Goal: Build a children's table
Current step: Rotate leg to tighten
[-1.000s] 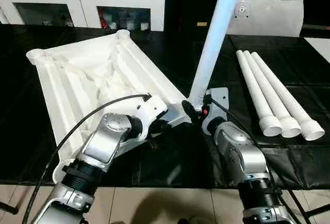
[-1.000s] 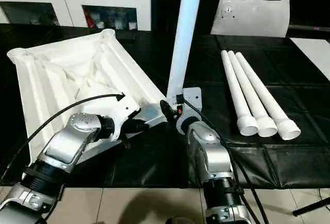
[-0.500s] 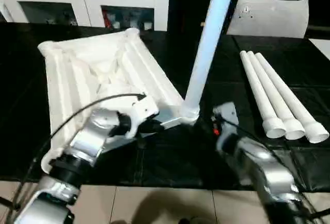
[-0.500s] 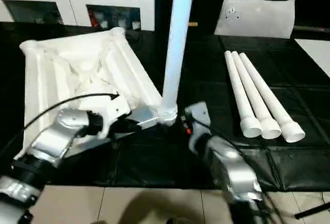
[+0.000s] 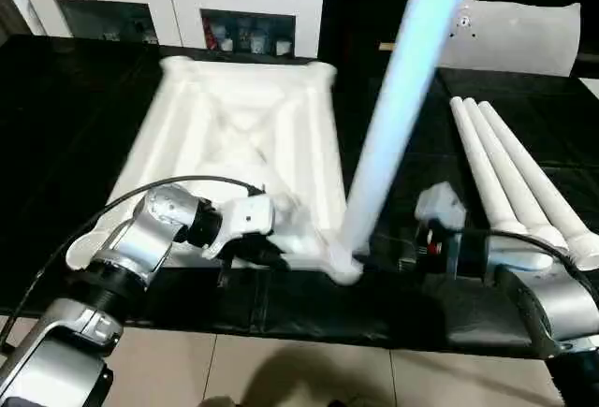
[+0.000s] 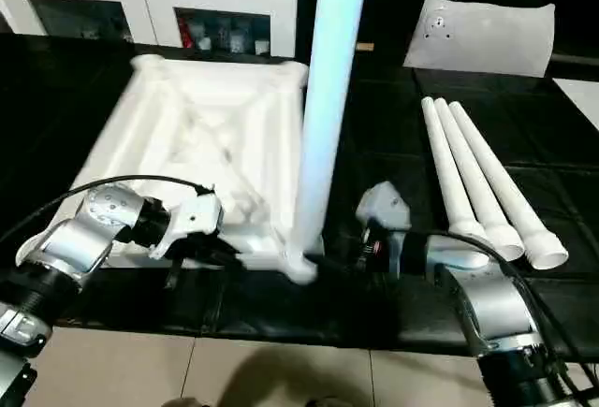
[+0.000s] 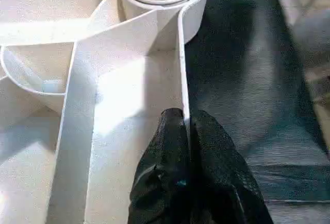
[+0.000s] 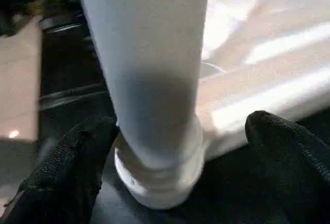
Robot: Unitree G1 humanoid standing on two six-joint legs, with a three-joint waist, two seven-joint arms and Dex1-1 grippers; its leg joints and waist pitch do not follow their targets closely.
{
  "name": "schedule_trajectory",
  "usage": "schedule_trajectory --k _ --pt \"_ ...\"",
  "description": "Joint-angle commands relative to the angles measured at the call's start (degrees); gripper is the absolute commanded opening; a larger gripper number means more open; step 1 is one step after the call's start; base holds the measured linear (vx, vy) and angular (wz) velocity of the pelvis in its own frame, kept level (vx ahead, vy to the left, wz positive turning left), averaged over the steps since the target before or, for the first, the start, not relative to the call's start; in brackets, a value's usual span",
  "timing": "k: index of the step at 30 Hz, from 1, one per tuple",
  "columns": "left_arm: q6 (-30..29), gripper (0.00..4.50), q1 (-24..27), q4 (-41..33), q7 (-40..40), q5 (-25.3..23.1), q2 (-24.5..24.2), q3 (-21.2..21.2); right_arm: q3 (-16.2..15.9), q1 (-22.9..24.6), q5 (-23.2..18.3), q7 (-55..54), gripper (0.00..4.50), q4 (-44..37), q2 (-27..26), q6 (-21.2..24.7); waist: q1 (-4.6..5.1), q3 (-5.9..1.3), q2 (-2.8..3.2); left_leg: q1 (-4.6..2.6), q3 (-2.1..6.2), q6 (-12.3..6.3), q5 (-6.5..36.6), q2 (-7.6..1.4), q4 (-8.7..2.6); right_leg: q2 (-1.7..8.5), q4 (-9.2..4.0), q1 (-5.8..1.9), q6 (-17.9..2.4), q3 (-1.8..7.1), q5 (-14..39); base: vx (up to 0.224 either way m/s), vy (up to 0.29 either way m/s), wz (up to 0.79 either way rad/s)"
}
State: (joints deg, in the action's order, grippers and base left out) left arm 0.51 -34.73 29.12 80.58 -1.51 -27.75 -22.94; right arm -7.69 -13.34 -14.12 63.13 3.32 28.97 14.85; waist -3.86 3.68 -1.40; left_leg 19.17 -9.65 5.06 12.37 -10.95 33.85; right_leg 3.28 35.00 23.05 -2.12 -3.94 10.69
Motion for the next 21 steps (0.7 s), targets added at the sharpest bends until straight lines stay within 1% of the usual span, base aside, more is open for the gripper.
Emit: schedule_trajectory --k 1,3,4,5,6,7,8,10,11,12,16,18,21 --pt "2.3 0.00 -1.4 0.1 4.0 -0.6 0.8 -3.0 -1.4 -1.4 -0.6 2.8 4.30 1.0 0.4 -0.9 0.05 -4.10 0.20 0.58 0.29 -4.77 4.1 -2.17 -3.38 4.68 -3.72 -3.81 -12.6 3.26 7.0 0.000 0.000 0.00" --pt "2.6 0.00 -1.6 0.4 4.5 -0.7 0.9 -3.2 -1.9 -1.7 -0.5 3.7 4.12 1.3 0.4 -1.1 0.02 -4.08 0.17 0.53 0.26 -4.65 4.3 -2.20 -3.39 4.69 -3.75 -3.78 -12.7 3.26 7.3 0.000 0.000 0.00" --pt "3.4 0.00 -2.0 1.0 5.1 -0.8 1.0 -3.4 -2.8 -1.9 -0.3 4.9 4.12 1.7 0.8 -1.6 -0.04 -4.08 0.03 0.53 0.23 -4.59 4.7 -2.16 -3.33 4.68 -3.82 -3.82 -12.6 3.24 8.0 0.000 0.000 0.00" --pt "4.1 0.00 -2.4 1.7 5.6 -0.9 1.1 -3.6 -3.5 -2.2 0.1 5.9 4.09 2.2 1.0 -2.1 -0.16 -4.11 0.09 0.59 0.28 -4.47 4.6 -2.21 -3.34 4.75 -3.77 -3.90 -12.4 3.28 8.2 0.000 0.000 0.00" --pt "4.2 0.00 -2.5 1.8 5.7 -0.9 1.1 -3.7 -3.6 -2.2 0.1 6.1 3.85 2.3 1.1 -2.2 -0.16 -4.09 0.11 0.55 0.25 -4.48 4.7 -2.18 -3.33 4.68 -3.82 -3.84 -12.3 3.24 8.3 0.000 0.000 0.00" --pt "4.4 0.00 -2.6 2.0 5.9 -1.0 1.1 -3.9 -3.8 -2.3 0.2 6.4 3.85 2.5 1.1 -2.3 -0.18 -4.15 0.01 0.55 0.27 -4.45 4.4 -2.18 -3.32 4.67 -3.73 -3.89 -12.3 3.25 7.9 0.000 0.000 0.00" --pt "4.7 0.00 -2.8 2.3 6.2 -1.1 1.2 -4.0 -4.3 -2.5 0.5 7.1 3.75 2.9 1.3 -2.6 -0.19 -4.13 -0.08 0.59 0.28 -4.47 4.3 -2.15 -3.31 4.66 -3.70 -3.90 -12.3 3.21 8.0 0.000 0.000 0.00" --pt "5.2 0.00 -3.1 2.8 6.8 -1.1 1.3 -4.1 -5.2 -3.0 1.1 8.0 3.67 3.7 1.7 -3.4 -0.27 -4.12 -0.04 0.61 0.23 -4.41 4.5 -2.14 -3.25 4.70 -3.77 -3.88 -12.1 3.22 8.6 0.000 0.000 0.00" --pt "5.5 0.00 -3.2 3.0 7.0 -1.2 1.3 -4.2 -5.4 -3.1 1.3 8.3 3.57 4.0 1.7 -3.7 -0.30 -4.17 -0.03 0.56 0.27 -4.29 4.4 -2.18 -3.27 4.70 -3.75 -3.89 -12.1 3.21 8.7 0.000 0.000 0.00" --pt "5.7 0.00 -3.3 3.2 7.1 -1.2 1.3 -4.2 -5.8 -3.3 1.6 8.7 3.33 4.4 1.9 -4.0 -0.30 -4.17 -0.09 0.58 0.25 -4.28 4.3 -2.17 -3.27 4.67 -3.73 -3.90 -12.1 3.23 8.5 0.000 0.000 0.00" --pt "6.6 0.00 -4.0 4.6 7.6 -1.3 1.3 -4.4 -6.7 -4.2 2.0 10.4 3.18 5.7 2.2 -4.6 -0.48 -4.23 -0.05 0.60 0.21 -4.59 3.6 -2.14 -3.20 4.54 -3.53 -3.89 -12.5 3.16 6.9 0.000 0.000 0.00" --pt "7.0 0.00 -4.2 5.1 7.7 -1.3 1.3 -4.3 -6.9 -4.4 1.9 10.8 2.91 6.0 2.3 -4.7 -0.63 -4.26 -0.03 0.61 0.21 -4.59 3.8 -2.15 -3.17 4.61 -3.54 -3.96 -12.5 3.16 7.2 0.000 0.000 0.00" --pt "7.4 0.00 -4.5 5.8 7.8 -1.4 1.3 -4.3 -7.2 -4.6 1.9 11.2 2.76 6.4 2.4 -4.8 -0.98 -4.27 -0.06 0.55 0.17 -4.47 3.8 -2.18 -3.13 4.64 -3.57 -3.92 -12.2 3.19 7.6 0.000 0.000 0.00"
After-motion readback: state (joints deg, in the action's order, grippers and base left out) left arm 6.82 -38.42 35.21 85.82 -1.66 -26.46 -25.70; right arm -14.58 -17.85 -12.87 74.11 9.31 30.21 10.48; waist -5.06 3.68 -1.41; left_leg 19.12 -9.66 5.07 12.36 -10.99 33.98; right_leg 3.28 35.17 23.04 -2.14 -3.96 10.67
